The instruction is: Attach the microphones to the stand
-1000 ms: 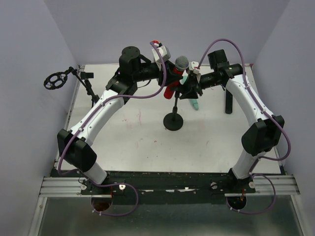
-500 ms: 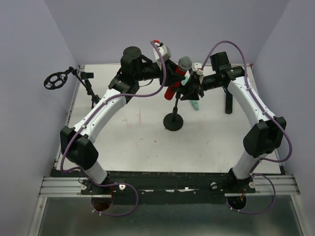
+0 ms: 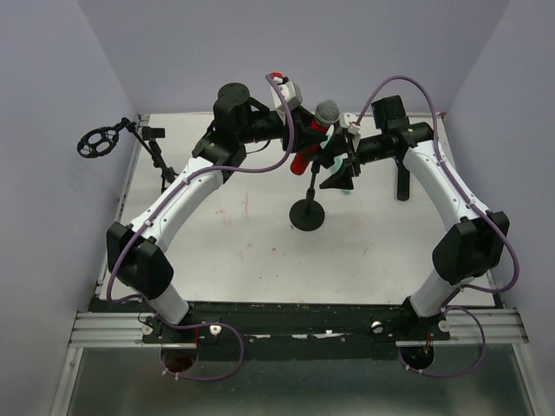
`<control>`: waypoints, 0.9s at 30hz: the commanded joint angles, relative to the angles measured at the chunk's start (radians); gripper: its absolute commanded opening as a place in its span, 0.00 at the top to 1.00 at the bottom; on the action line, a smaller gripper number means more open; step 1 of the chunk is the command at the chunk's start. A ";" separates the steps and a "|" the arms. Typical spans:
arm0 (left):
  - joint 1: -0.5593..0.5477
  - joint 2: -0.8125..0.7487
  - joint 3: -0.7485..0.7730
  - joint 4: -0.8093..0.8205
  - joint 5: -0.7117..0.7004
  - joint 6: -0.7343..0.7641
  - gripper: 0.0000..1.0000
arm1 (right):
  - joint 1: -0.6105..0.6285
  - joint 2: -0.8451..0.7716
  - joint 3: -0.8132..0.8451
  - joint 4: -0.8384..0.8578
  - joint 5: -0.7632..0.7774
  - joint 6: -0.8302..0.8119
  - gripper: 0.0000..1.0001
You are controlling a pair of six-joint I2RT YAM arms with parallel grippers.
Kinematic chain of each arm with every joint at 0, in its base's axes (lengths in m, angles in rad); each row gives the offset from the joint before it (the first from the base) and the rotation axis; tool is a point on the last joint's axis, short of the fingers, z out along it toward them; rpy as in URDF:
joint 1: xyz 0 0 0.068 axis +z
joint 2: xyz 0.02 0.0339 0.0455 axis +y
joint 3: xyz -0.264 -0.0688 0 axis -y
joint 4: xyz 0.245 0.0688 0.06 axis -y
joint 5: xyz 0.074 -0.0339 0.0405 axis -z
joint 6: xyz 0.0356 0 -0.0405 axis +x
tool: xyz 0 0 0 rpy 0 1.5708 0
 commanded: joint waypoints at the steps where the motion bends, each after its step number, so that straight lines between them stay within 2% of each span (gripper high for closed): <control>1: -0.017 0.032 -0.048 -0.113 0.003 0.017 1.00 | -0.014 -0.061 -0.017 0.067 -0.067 0.029 0.13; 8: -0.017 0.023 -0.051 -0.122 -0.002 0.026 1.00 | -0.086 -0.104 -0.069 0.126 -0.107 0.072 0.12; 13: -0.016 0.021 -0.051 -0.117 -0.003 0.023 1.00 | -0.092 -0.124 -0.139 0.212 -0.127 0.123 0.12; 27: -0.016 0.020 -0.047 -0.099 0.006 -0.001 1.00 | -0.092 -0.066 -0.133 0.334 -0.179 0.221 0.14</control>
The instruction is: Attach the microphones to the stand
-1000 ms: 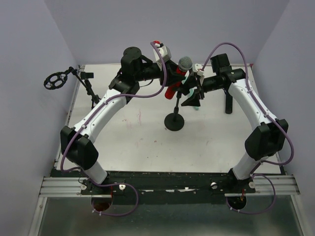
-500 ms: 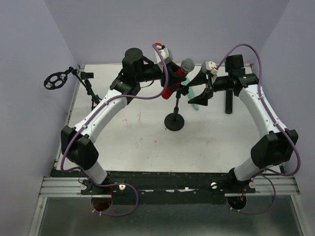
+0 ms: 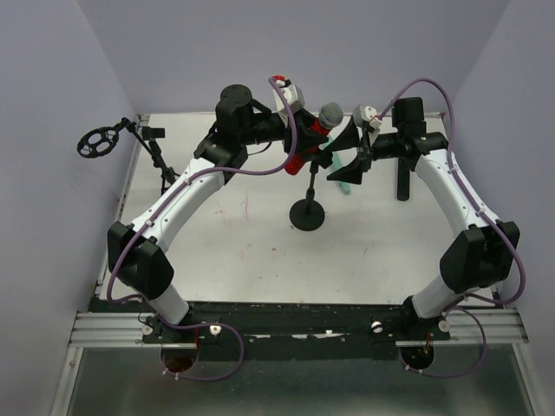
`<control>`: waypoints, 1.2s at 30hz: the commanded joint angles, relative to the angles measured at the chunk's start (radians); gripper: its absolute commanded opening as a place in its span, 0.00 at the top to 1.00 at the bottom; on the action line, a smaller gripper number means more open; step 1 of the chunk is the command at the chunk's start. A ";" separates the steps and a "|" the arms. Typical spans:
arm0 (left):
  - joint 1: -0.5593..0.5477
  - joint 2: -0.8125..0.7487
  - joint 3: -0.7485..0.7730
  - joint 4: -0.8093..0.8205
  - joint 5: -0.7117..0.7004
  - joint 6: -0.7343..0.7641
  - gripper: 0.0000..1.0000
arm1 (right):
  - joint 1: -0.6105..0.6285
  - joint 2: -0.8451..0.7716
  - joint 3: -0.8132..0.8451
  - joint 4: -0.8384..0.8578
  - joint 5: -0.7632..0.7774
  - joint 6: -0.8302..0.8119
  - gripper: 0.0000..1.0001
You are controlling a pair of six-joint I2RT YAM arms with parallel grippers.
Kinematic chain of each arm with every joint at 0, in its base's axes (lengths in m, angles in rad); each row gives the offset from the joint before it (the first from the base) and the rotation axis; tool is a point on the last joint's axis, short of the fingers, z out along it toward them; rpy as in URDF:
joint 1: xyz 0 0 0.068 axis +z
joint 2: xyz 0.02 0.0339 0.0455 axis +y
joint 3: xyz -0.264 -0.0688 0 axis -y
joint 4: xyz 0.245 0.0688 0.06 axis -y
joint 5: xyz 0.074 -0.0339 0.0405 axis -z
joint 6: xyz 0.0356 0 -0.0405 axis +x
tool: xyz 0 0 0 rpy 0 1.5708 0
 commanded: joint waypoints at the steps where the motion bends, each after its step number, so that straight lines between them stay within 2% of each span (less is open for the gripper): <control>1: -0.007 0.020 -0.036 -0.100 0.013 -0.021 1.00 | 0.003 0.035 0.012 0.050 -0.058 0.036 0.14; 7: -0.005 0.018 -0.037 -0.097 0.014 -0.029 1.00 | 0.010 0.038 0.006 0.056 -0.070 0.030 0.25; 13: -0.005 0.018 -0.043 -0.068 0.016 -0.041 1.00 | 0.020 0.046 0.018 0.056 -0.062 0.031 0.41; 21: -0.007 0.020 -0.046 -0.058 0.016 -0.052 1.00 | 0.028 0.050 0.033 0.057 -0.054 0.036 0.44; 24: -0.007 0.016 -0.052 -0.051 0.016 -0.057 1.00 | 0.030 0.054 0.034 0.060 -0.054 0.037 0.69; 29: -0.008 0.013 -0.069 -0.035 0.019 -0.067 1.00 | 0.030 0.046 0.027 0.060 -0.051 0.033 0.84; 33: -0.007 0.012 -0.083 -0.008 0.020 -0.086 1.00 | 0.030 0.046 0.026 0.060 -0.051 0.034 0.84; 36: -0.008 0.013 -0.083 0.017 0.025 -0.104 1.00 | 0.030 0.046 0.024 0.064 -0.050 0.042 0.72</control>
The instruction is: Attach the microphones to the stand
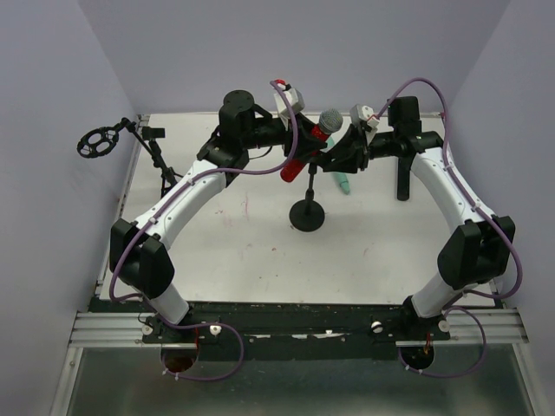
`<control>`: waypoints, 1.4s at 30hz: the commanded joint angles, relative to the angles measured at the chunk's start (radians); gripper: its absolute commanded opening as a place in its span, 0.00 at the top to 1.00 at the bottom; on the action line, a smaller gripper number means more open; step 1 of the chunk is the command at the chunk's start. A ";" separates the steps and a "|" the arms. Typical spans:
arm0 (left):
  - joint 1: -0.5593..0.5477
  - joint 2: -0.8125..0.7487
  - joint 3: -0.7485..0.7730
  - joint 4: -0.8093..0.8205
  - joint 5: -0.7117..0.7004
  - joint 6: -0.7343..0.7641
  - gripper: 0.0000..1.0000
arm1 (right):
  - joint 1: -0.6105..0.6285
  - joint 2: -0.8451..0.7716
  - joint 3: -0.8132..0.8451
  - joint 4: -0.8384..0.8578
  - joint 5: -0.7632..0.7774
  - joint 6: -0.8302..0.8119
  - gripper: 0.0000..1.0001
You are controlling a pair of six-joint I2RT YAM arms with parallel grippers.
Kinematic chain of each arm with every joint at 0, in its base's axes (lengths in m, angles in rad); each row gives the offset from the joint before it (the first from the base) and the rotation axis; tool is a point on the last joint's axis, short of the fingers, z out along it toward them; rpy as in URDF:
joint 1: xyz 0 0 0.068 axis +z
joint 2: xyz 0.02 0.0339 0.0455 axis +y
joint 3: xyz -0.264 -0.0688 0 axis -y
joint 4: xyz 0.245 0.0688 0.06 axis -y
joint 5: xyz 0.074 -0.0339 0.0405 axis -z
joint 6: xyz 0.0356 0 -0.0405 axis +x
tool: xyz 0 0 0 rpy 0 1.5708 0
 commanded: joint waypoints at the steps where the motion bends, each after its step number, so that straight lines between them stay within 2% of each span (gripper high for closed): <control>1: -0.011 0.008 -0.027 0.000 0.034 -0.060 1.00 | 0.009 0.007 0.016 0.010 -0.020 0.017 0.63; 5: -0.012 0.012 -0.021 0.005 0.037 -0.070 1.00 | 0.010 0.000 0.007 0.016 -0.024 0.032 0.23; 6: -0.012 0.012 -0.023 0.005 0.038 -0.072 1.00 | 0.010 -0.003 0.007 0.019 -0.019 0.039 0.16; 8: -0.012 0.011 -0.027 0.005 0.037 -0.073 1.00 | 0.010 -0.009 -0.001 0.028 -0.008 0.049 0.08; 13: -0.011 0.009 -0.024 0.002 0.032 -0.086 0.98 | 0.010 -0.016 -0.017 0.067 0.010 0.086 0.05; 14: -0.012 0.009 -0.021 -0.004 0.029 -0.092 0.91 | 0.010 -0.018 -0.022 0.074 0.015 0.092 0.05; 18: -0.011 -0.008 -0.027 -0.007 -0.024 -0.109 0.49 | 0.009 -0.032 -0.043 0.117 0.036 0.131 0.04; 19: -0.011 -0.014 -0.029 -0.009 -0.040 -0.110 0.43 | 0.007 -0.035 -0.050 0.127 0.042 0.141 0.04; 20: -0.009 -0.023 -0.030 -0.009 -0.056 -0.112 0.33 | 0.009 -0.041 -0.054 0.134 0.048 0.149 0.03; 22: -0.003 -0.043 -0.038 0.002 -0.083 -0.116 0.21 | 0.009 -0.050 -0.074 0.151 0.055 0.163 0.03; 25: 0.011 -0.072 -0.055 0.032 -0.101 -0.138 0.11 | 0.007 -0.064 -0.102 0.191 0.065 0.193 0.02; 26: 0.017 -0.083 -0.064 0.048 -0.104 -0.145 0.03 | 0.007 -0.070 -0.112 0.203 0.068 0.201 0.01; 31: 0.044 -0.153 -0.125 0.100 -0.124 -0.153 0.02 | -0.005 -0.087 -0.181 0.303 0.065 0.279 0.01; 36: 0.083 -0.267 -0.231 0.160 -0.153 -0.152 0.01 | -0.008 -0.107 -0.258 0.380 0.072 0.283 0.00; 40: 0.129 -0.402 -0.349 0.155 -0.211 -0.164 0.02 | -0.008 -0.127 -0.373 0.537 0.072 0.357 0.00; 42: 0.149 -0.487 -0.404 0.099 -0.247 -0.170 0.02 | -0.010 -0.131 -0.415 0.644 0.081 0.408 0.01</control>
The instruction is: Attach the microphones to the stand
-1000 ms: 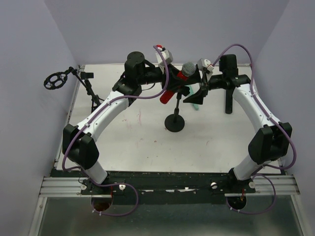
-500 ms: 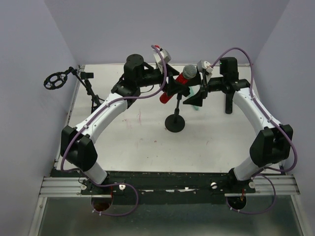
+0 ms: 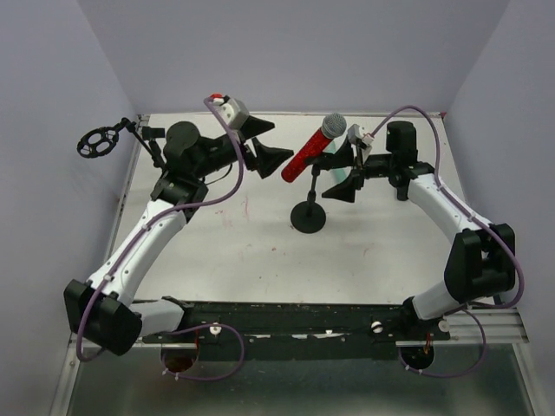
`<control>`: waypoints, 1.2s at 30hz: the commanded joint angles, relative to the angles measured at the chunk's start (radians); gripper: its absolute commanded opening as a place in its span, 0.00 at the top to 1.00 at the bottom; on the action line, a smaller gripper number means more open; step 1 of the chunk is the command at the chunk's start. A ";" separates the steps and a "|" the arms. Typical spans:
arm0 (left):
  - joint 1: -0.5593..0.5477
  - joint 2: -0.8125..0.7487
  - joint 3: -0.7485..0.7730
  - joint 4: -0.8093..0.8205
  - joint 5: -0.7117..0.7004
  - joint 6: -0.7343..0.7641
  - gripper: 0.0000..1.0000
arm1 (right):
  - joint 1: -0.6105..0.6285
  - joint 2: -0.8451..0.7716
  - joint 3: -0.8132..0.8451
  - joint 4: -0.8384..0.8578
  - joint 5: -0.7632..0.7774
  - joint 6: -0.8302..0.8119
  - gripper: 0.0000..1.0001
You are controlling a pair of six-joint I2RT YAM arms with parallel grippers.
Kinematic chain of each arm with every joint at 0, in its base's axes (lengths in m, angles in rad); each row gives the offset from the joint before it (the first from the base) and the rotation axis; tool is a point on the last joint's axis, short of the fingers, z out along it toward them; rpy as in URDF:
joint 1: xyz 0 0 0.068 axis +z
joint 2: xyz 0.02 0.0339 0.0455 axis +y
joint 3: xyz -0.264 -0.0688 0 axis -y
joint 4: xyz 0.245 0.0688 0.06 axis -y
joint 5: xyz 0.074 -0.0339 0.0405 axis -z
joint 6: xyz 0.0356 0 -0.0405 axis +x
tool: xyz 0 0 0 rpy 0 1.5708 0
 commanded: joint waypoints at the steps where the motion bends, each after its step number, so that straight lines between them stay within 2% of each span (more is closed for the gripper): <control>1: 0.051 -0.182 -0.110 -0.066 -0.092 -0.016 0.02 | -0.008 -0.029 -0.085 0.255 0.022 0.121 0.00; 3: 0.068 -0.266 -0.166 -0.148 -0.106 0.008 0.02 | -0.008 -0.025 -0.128 0.370 0.022 0.200 0.01; 7: 0.071 -0.464 -0.317 -0.296 -0.161 0.120 0.02 | -0.006 -0.001 -0.233 0.725 0.037 0.468 0.03; 10: 0.072 -0.600 -0.438 -0.328 -0.230 0.195 0.02 | -0.005 0.040 -0.306 1.091 0.065 0.743 0.07; 12: 0.071 -0.674 -0.519 -0.307 -0.277 0.211 0.02 | -0.005 0.068 -0.329 1.238 0.082 0.841 0.12; 16: 0.071 -0.773 -0.633 -0.261 -0.345 0.214 0.01 | 0.015 0.108 -0.311 1.265 0.089 0.853 0.23; 28: 0.071 -0.768 -0.618 -0.279 -0.362 0.238 0.01 | 0.055 0.195 -0.271 1.258 0.109 0.791 0.43; 35: 0.071 -0.756 -0.619 -0.279 -0.370 0.238 0.02 | 0.061 0.223 -0.276 1.358 0.099 0.833 0.78; 36: 0.071 -0.754 -0.621 -0.278 -0.370 0.238 0.02 | 0.061 0.223 -0.274 1.364 0.096 0.834 0.91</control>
